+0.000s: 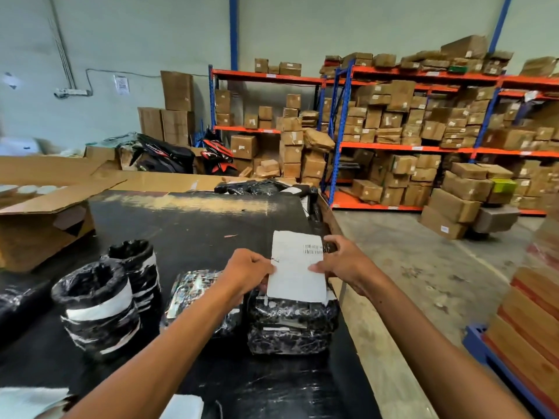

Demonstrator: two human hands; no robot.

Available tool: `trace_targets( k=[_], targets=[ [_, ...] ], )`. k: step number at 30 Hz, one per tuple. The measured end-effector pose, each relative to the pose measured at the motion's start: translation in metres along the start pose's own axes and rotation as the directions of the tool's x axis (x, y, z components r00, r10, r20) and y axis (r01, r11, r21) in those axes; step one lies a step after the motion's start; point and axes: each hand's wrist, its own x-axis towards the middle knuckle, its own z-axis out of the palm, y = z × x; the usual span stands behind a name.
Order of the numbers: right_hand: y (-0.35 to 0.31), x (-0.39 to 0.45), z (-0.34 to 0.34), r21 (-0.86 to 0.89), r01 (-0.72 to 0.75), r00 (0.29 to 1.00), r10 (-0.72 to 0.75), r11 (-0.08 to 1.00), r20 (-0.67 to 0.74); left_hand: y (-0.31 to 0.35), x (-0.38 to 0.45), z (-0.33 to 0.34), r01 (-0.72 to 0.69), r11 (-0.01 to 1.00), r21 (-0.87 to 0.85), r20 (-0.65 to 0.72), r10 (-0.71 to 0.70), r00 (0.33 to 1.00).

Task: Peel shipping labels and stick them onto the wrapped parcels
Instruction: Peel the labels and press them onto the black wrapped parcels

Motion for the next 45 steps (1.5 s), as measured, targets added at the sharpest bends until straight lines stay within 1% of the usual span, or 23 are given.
trace_targets(
  k=[3, 9, 14, 17, 19, 23, 26, 27, 29, 31, 32, 34, 35, 36, 37, 38, 40, 41, 42, 43, 44, 45],
  targets=[
    [0.006, 0.008, 0.001, -0.003, -0.005, 1.0, 0.005, 1.0, 0.02, -0.006, 0.01, 0.006, 0.019, 0.998, 0.052, 0.007, -0.02, 1.0],
    [0.015, 0.017, 0.007, -0.048, -0.005, 0.999, 0.007, 0.999, 0.04, -0.01, 0.021, 0.01, 0.013, 0.975, 0.223, -0.069, 0.002, 0.998],
    [0.019, 0.022, 0.013, -0.103, -0.009, 0.999, 0.014, 0.995, 0.048, -0.009, 0.024, 0.01, 0.012, 0.94, 0.34, -0.044, 0.003, 0.999],
    [0.02, 0.021, 0.016, -0.139, -0.001, 0.999, 0.006, 0.99, 0.039, -0.008, 0.027, 0.011, -0.021, 0.912, 0.411, -0.024, 0.034, 0.999],
    [0.02, 0.021, 0.018, -0.174, 0.002, 1.0, 0.003, 0.985, 0.029, -0.006, 0.028, 0.013, -0.047, 0.874, 0.484, -0.001, 0.055, 0.999],
    [0.02, 0.019, 0.021, -0.242, 0.018, 1.0, -0.02, 0.97, -0.006, -0.003, 0.026, 0.014, -0.075, 0.766, 0.639, 0.0, 0.097, 0.995],
    [0.018, 0.013, 0.021, -0.39, 0.068, 0.995, -0.089, 0.918, -0.035, -0.005, 0.023, 0.01, -0.065, 0.668, 0.741, 0.014, 0.081, 0.997],
    [0.018, 0.011, 0.019, -0.463, 0.082, 0.993, -0.113, 0.882, -0.04, -0.009, 0.023, 0.006, -0.057, 0.66, 0.749, 0.018, 0.065, 0.998],
    [0.018, 0.01, 0.016, -0.619, 0.123, 0.983, -0.18, 0.776, -0.03, -0.016, 0.022, -0.002, -0.038, 0.669, 0.742, 0.033, 0.019, 0.999],
    [0.02, 0.013, 0.021, -0.687, 0.269, 0.949, -0.306, 0.675, 0.072, -0.024, 0.02, -0.007, -0.017, 0.653, 0.758, 0.064, -0.049, 0.997],
    [0.019, 0.016, 0.028, -0.668, 0.359, 0.925, -0.346, 0.652, 0.159, -0.029, 0.018, -0.009, 0.004, 0.67, 0.743, 0.081, -0.096, 0.992],
    [0.018, 0.024, 0.047, -0.595, 0.485, 0.874, -0.332, 0.641, 0.355, -0.038, 0.014, -0.007, 0.057, 0.785, 0.617, 0.142, -0.183, 0.973],
    [0.02, 0.03, 0.057, -0.582, 0.524, 0.847, -0.308, 0.622, 0.433, -0.042, 0.012, -0.006, 0.079, 0.846, 0.528, 0.172, -0.197, 0.965],
    [0.02, 0.037, 0.063, -0.605, 0.532, 0.839, -0.273, 0.592, 0.47, -0.045, 0.011, -0.004, 0.089, 0.887, 0.453, 0.183, -0.189, 0.965],
    [0.02, 0.045, 0.066, -0.648, 0.515, 0.851, -0.244, 0.56, 0.465, -0.048, 0.011, -0.004, 0.101, 0.911, 0.399, 0.174, -0.184, 0.967],
    [0.021, 0.053, 0.064, -0.702, 0.464, 0.883, -0.213, 0.54, 0.419, -0.048, 0.009, -0.003, 0.11, 0.926, 0.362, 0.162, -0.179, 0.97],
    [0.025, 0.066, 0.054, -0.788, 0.305, 0.952, -0.143, 0.535, 0.272, -0.047, 0.004, -0.003, 0.115, 0.937, 0.33, 0.126, -0.165, 0.978],
    [0.029, 0.069, 0.047, -0.81, 0.22, 0.975, -0.102, 0.544, 0.197, -0.045, 0.002, -0.003, 0.107, 0.937, 0.333, 0.113, -0.152, 0.982],
    [0.033, 0.066, 0.041, -0.807, 0.147, 0.989, -0.059, 0.572, 0.139, -0.044, -0.001, -0.003, 0.096, 0.937, 0.336, 0.106, -0.139, 0.985],
    [0.038, 0.061, 0.037, -0.775, 0.087, 0.995, -0.016, 0.626, 0.099, -0.044, -0.003, -0.003, 0.093, 0.938, 0.335, 0.102, -0.135, 0.986],
    [0.043, 0.052, 0.031, -0.718, 0.041, 0.996, 0.028, 0.695, 0.084, -0.043, -0.004, -0.002, 0.089, 0.942, 0.324, 0.099, -0.127, 0.987],
    [0.048, 0.041, 0.027, -0.642, 0.015, 0.993, 0.062, 0.766, 0.098, -0.044, -0.004, -0.002, 0.082, 0.946, 0.314, 0.094, -0.117, 0.989]
  ],
)
